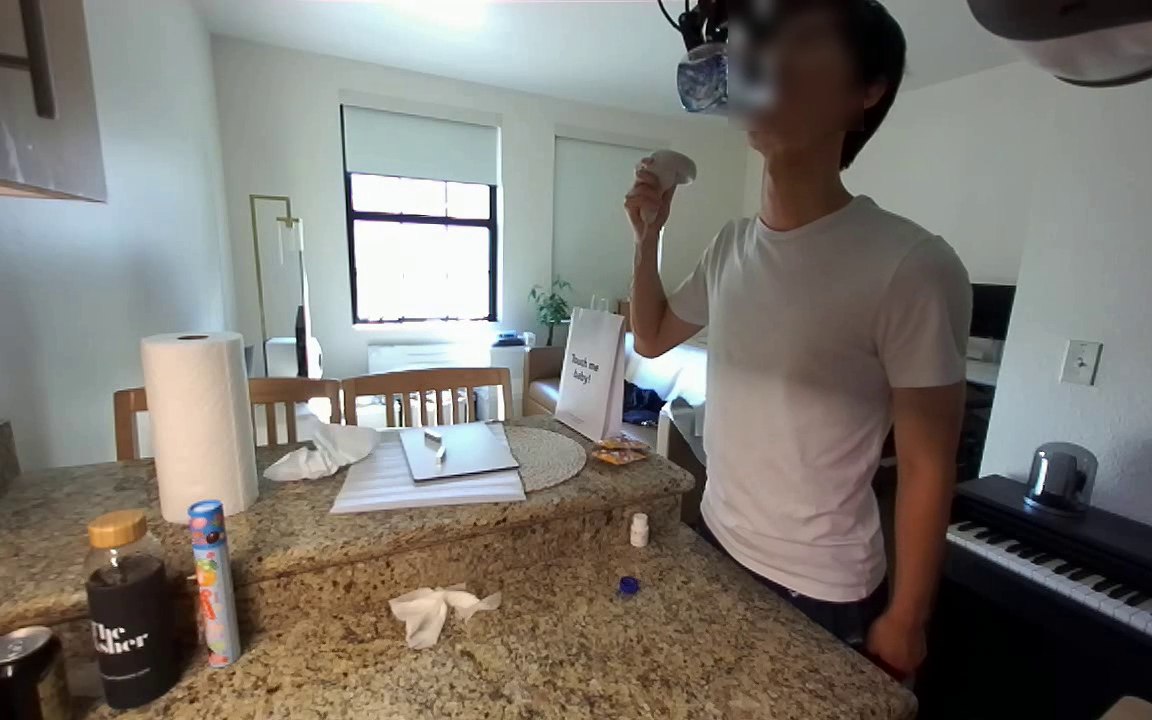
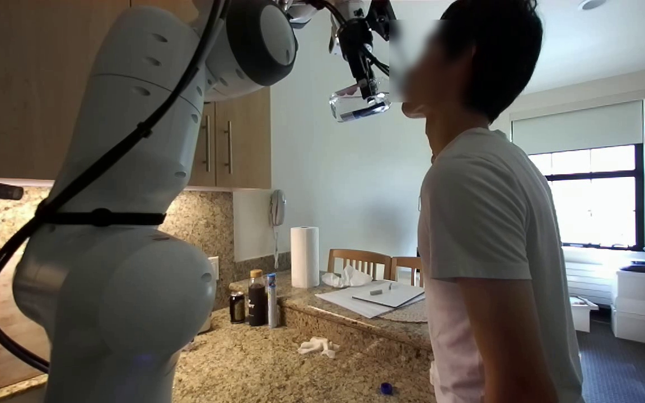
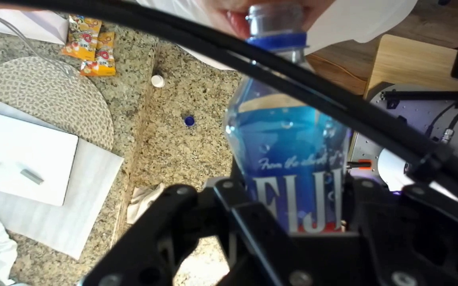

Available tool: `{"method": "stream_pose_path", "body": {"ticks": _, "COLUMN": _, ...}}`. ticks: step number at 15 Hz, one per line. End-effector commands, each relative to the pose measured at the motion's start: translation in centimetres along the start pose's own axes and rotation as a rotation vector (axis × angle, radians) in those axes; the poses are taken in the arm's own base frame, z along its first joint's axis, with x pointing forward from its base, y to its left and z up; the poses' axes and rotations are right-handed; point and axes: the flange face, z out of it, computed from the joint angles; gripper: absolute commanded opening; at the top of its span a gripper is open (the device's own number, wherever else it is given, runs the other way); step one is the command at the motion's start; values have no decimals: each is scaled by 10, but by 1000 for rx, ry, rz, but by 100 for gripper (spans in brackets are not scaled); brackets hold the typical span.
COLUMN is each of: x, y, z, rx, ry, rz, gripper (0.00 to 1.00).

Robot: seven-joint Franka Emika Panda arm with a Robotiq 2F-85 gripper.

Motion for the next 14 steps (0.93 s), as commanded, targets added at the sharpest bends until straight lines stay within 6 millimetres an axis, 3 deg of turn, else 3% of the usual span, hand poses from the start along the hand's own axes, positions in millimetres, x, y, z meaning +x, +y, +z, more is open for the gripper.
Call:
{"method": "stream_pose_path", "body": {"ticks": 1, "x": -3, "y": -7, "z": -6, "rx": -7, "ry": 32, "rz": -7, "gripper": 22}}
{"method": "stream_pose_path", "body": {"ticks": 14, "x": 4, "y": -16, "z": -11, "rx": -21, "ry": 145, "rz": -21, "gripper": 22}}
